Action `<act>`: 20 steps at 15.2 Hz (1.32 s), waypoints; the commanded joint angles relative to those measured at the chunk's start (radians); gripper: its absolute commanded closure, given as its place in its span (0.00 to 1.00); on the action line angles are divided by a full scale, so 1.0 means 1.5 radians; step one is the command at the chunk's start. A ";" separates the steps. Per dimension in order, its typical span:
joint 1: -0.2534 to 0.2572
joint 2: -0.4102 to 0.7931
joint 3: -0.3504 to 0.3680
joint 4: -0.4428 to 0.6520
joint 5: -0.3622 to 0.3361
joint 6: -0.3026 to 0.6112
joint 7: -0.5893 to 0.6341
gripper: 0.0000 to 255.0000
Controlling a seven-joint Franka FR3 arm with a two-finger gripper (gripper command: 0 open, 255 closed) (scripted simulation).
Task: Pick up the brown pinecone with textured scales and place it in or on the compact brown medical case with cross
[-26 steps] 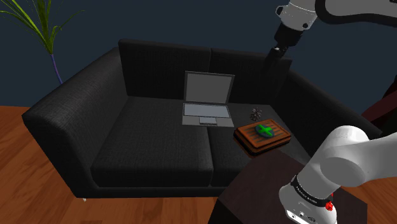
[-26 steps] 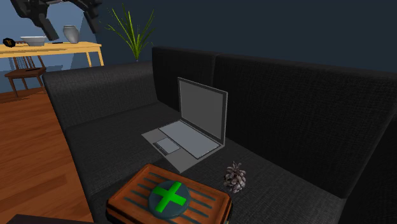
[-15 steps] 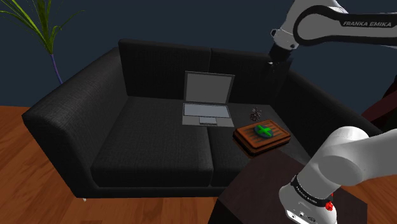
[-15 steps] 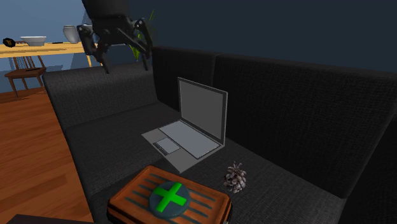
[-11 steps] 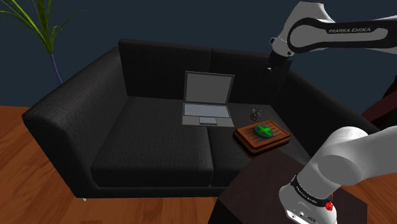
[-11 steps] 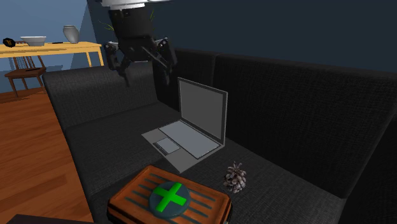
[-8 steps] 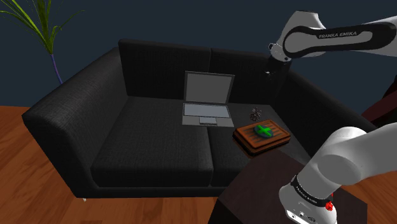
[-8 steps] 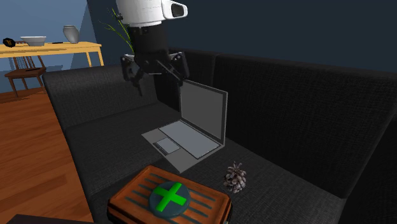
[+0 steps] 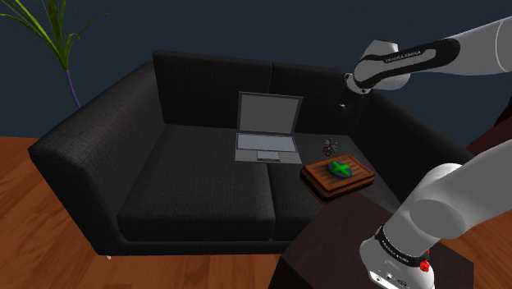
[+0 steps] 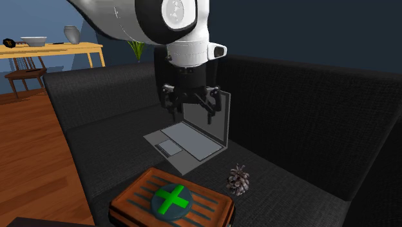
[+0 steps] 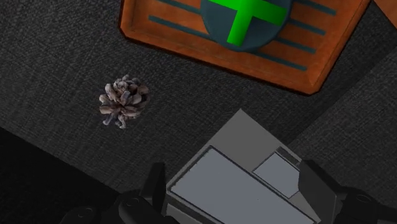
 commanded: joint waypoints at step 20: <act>-0.095 0.529 -0.059 0.233 0.484 0.102 -0.430 0.00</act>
